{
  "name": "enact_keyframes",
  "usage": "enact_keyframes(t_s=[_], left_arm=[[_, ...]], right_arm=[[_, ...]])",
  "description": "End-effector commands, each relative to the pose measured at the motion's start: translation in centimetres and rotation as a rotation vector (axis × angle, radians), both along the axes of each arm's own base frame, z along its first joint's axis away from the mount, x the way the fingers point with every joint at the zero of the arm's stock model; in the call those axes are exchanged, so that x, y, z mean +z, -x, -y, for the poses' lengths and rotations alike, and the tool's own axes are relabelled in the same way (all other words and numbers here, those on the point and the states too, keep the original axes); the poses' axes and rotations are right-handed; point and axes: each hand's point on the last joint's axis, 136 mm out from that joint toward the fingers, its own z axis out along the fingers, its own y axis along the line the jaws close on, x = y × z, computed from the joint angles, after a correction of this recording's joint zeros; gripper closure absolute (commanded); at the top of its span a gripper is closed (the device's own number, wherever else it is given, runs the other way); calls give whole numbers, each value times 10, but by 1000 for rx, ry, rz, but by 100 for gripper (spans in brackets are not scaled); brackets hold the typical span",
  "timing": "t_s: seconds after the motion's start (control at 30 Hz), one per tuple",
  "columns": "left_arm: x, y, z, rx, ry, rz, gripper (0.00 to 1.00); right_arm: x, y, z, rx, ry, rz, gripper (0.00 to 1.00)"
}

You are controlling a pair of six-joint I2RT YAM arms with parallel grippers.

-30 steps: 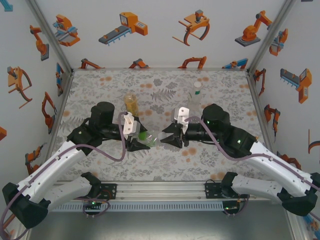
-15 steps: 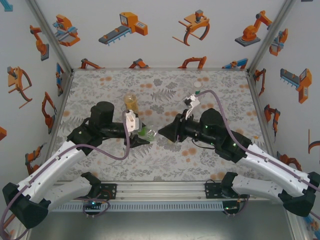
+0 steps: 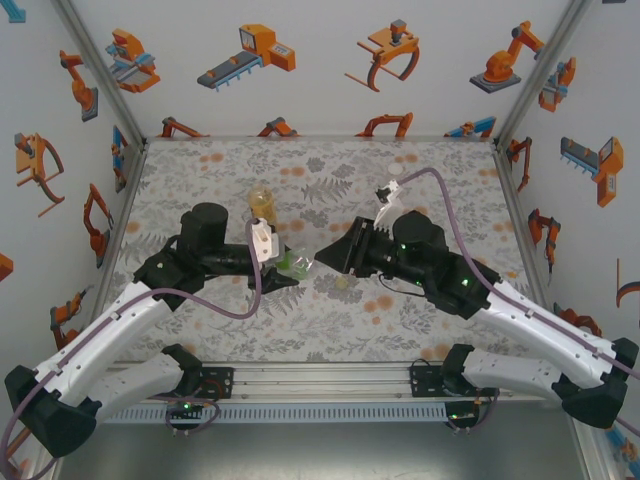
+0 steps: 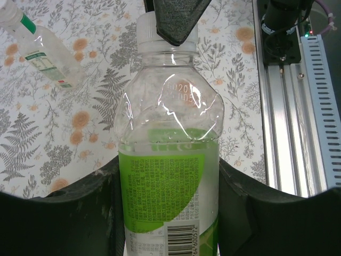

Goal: Screw on the bottle caps

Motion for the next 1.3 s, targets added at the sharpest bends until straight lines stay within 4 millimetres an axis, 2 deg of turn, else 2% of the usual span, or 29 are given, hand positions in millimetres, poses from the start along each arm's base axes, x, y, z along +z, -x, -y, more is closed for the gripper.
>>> enact_keyframes(t_s=[0.0,0.2,0.27,0.87,1.27], left_arm=[[17,10,1,-45,51,30,100],[16,7,3,-38,46,24,100],[15,6,2,-34,45,21,100],[11,-11,0,57,23,28,100],[12,-20,-3,108,26,29,100]], right_arm=[[6,-6,-2,-28,-22,-30,72],[2,-6,-17,22,-16,-53,47],[0,-6,-21,32,-18,-56,43],[-19,-8,-61,100,-44,-96,32],[-25,-13,-72,99,-59,-108,32]])
